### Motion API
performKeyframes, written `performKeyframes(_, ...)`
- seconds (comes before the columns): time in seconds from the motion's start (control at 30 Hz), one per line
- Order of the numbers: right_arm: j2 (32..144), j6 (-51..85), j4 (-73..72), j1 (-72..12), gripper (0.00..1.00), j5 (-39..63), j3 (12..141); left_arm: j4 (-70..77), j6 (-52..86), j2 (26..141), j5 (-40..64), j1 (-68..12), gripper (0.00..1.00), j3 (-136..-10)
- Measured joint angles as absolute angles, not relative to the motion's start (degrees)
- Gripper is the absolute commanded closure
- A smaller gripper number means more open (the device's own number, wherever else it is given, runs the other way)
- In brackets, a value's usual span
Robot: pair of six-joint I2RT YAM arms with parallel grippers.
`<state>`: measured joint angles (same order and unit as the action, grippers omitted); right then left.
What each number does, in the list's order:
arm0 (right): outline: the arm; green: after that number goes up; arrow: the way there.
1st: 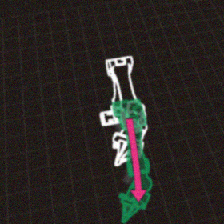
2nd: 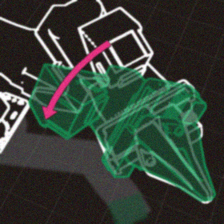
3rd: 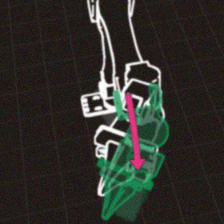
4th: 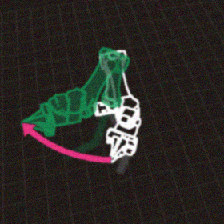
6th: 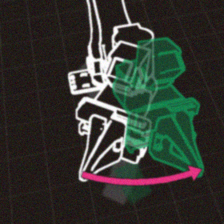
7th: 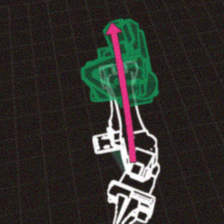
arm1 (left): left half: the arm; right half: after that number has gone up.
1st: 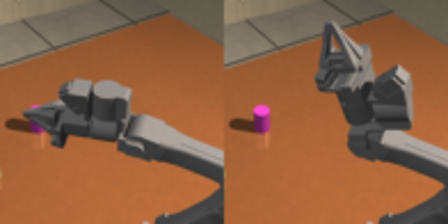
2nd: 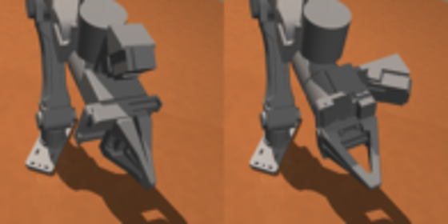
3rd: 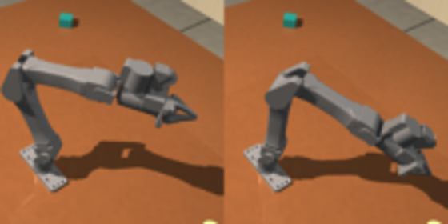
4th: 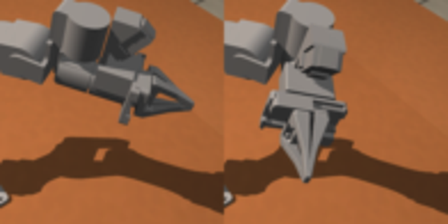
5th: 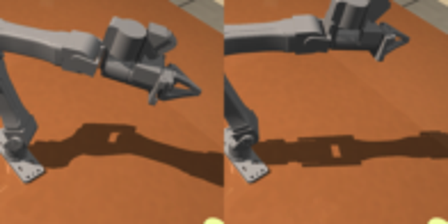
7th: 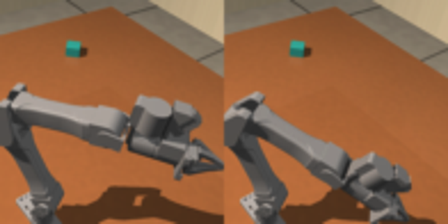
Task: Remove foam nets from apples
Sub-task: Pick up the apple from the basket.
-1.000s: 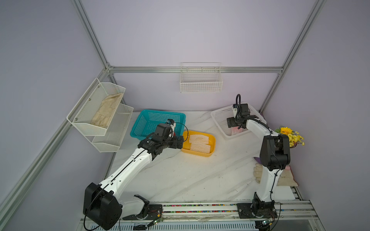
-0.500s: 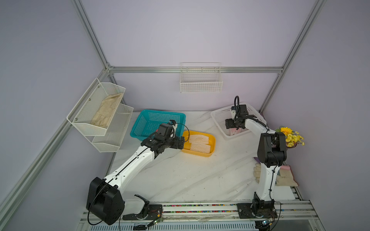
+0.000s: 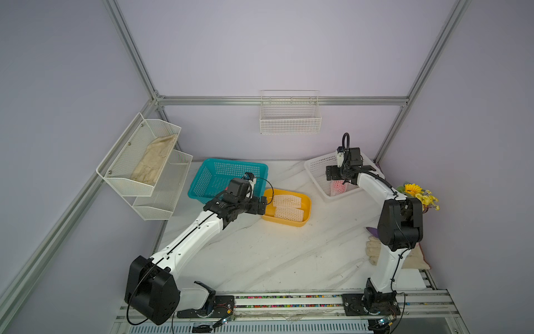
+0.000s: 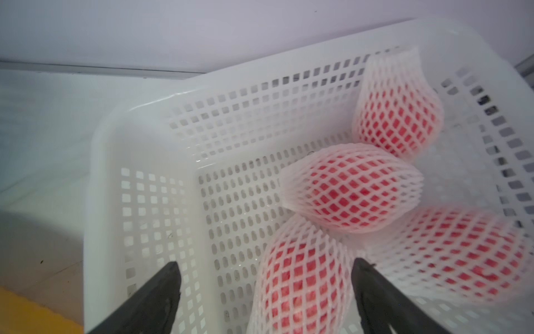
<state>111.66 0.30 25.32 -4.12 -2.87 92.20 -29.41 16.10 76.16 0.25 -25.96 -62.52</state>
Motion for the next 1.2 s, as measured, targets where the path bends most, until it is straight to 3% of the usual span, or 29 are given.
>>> performKeyframes(0.23, 113.65, 8.86, 32.58, -2.76, 0.07, -5.58, 95.00, -29.30, 16.91, 76.79, 0.62, -25.96, 0.00, -62.43)
performKeyframes(0.53, 124.73, 14.59, 39.64, -2.13, 0.08, -5.13, 102.89, -29.10, 16.99, 76.82, 0.69, -25.96, 0.00, -61.52)
performKeyframes(1.2, 132.60, 15.14, 49.76, -1.87, 0.15, -2.70, 110.61, -28.23, 16.97, 77.76, 0.78, -25.96, 0.00, -60.84)
